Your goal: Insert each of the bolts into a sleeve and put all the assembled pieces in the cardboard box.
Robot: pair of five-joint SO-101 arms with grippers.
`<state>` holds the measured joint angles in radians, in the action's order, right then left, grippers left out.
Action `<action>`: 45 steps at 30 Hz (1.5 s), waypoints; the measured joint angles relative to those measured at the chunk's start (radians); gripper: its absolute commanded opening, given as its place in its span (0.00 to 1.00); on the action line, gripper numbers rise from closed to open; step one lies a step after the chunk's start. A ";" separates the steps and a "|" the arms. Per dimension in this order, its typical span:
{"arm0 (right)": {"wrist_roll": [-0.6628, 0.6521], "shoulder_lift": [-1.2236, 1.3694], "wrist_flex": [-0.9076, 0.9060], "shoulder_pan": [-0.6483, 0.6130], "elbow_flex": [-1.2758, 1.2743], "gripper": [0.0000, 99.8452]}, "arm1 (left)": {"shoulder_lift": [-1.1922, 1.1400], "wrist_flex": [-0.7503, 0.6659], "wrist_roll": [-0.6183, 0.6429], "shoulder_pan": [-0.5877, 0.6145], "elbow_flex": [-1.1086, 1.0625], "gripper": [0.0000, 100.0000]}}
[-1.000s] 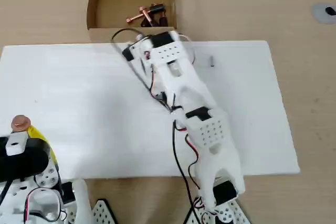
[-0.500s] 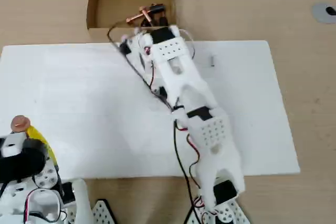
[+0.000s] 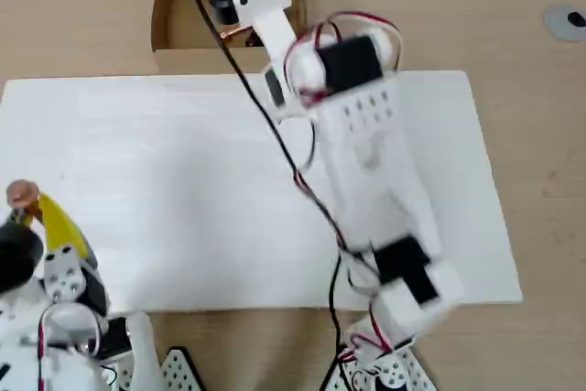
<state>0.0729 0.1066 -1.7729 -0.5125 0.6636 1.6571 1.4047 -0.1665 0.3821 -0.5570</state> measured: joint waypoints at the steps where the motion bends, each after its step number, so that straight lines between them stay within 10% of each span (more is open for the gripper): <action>1: 0.017 -0.055 0.000 -0.015 -0.038 0.01 | 0.000 -0.021 0.000 0.000 -0.014 0.00; 17: 0.187 -0.698 0.078 -0.094 -0.690 0.01 | -0.003 -0.230 0.000 0.000 -0.153 0.00; 26: 0.203 -0.868 0.445 -0.338 -1.211 0.01 | -0.003 -0.325 0.002 0.000 -0.255 0.00; 45: 0.037 -1.115 1.151 -0.359 -1.723 0.01 | -0.005 -0.436 0.313 -0.275 -0.295 0.00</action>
<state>0.1097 -1.0088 -0.6222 -0.8715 -1.0595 1.6525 0.9689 0.1465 0.1074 -0.8516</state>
